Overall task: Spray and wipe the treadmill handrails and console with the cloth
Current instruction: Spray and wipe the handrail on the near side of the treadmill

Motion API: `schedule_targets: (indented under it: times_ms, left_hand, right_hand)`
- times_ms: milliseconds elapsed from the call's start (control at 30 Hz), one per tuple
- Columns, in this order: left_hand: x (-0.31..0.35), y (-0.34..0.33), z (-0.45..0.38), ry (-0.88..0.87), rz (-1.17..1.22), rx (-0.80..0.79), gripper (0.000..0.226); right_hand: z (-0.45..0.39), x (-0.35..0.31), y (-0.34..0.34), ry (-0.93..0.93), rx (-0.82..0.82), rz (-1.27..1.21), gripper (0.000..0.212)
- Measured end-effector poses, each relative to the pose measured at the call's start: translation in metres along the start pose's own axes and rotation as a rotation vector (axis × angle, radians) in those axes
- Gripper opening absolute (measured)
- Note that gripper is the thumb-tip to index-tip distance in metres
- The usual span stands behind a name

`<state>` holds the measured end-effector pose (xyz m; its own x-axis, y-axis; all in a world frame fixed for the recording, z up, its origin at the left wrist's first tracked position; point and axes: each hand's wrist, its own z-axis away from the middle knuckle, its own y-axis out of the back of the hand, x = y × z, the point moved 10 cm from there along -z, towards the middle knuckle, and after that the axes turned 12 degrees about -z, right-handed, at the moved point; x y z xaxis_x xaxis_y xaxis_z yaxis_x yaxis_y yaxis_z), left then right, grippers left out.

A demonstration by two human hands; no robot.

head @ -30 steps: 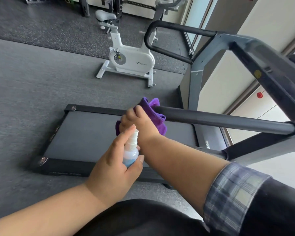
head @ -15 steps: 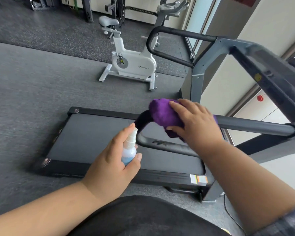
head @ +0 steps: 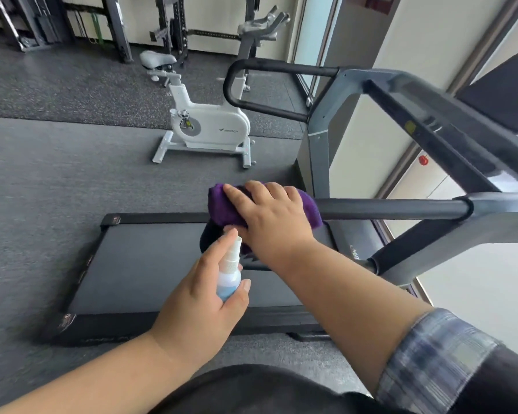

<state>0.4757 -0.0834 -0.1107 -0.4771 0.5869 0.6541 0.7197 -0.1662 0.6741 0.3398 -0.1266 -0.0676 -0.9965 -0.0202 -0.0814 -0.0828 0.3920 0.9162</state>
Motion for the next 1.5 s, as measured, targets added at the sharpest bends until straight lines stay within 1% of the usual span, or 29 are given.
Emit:
schedule_targets:
  times_ms: [67, 233, 300, 467, 700, 767, 867, 1000, 1133, 1200, 1300, 1400, 1500]
  left_hand:
    - [0.008, -0.006, -0.002, 0.001, -0.03, -0.01, 0.084]
    - [0.032, -0.024, -0.007, 0.047, -0.058, -0.013, 0.078]
    - [0.045, -0.033, -0.006, 0.041, -0.067, -0.012, 0.076]
    - [0.083, -0.06, -0.008, 0.034, -0.067, -0.028, 0.077]
    - [0.124, -0.091, -0.021, 0.109, -0.042, 0.039, 0.075]
    - [0.132, -0.098, -0.015, 0.145, -0.047, 0.047, 0.074]
    - [0.14, -0.108, 0.0, 0.189, -0.072, 0.063, 0.074]
    - [0.146, -0.117, 0.02, 0.262, -0.1, 0.094, 0.073]
    - [0.157, -0.13, 0.028, 0.3, -0.114, 0.121, 0.075]
    - [0.166, -0.14, 0.03, 0.31, -0.117, 0.116, 0.075]
    - [0.178, -0.148, 0.029, 0.316, -0.126, 0.108, 0.074]
    - [0.184, -0.152, 0.027, 0.306, -0.126, 0.102, 0.074]
    - [0.18, -0.158, 0.027, 0.344, -0.122, 0.084, 0.073]
  right_hand:
    - [0.006, 0.014, 0.004, 0.029, 0.007, -0.004, 0.068]
    - [0.026, 0.069, 0.016, -0.041, -0.006, -0.014, 0.073]
    - [0.035, 0.092, 0.022, -0.053, -0.028, -0.022, 0.074]
    - [0.064, 0.156, 0.048, -0.097, -0.019, -0.059, 0.076]
    - [0.127, 0.284, 0.098, -0.223, 0.046, -0.098, 0.074]
    - [0.139, 0.305, 0.105, -0.232, 0.075, -0.081, 0.076]
    - [0.14, 0.303, 0.102, -0.229, 0.104, -0.046, 0.077]
    - [0.127, 0.277, 0.091, -0.21, 0.126, -0.078, 0.072]
    - [0.099, 0.21, 0.067, -0.038, 0.034, -0.039, 0.076]
    - [0.092, 0.196, 0.058, -0.001, -0.02, -0.032, 0.078]
    - [0.09, 0.213, 0.064, 0.079, -0.072, -0.059, 0.079]
    - [0.098, 0.261, 0.081, 0.013, -0.105, -0.16, 0.079]
    - [0.111, 0.293, 0.095, -0.036, -0.048, -0.154, 0.079]
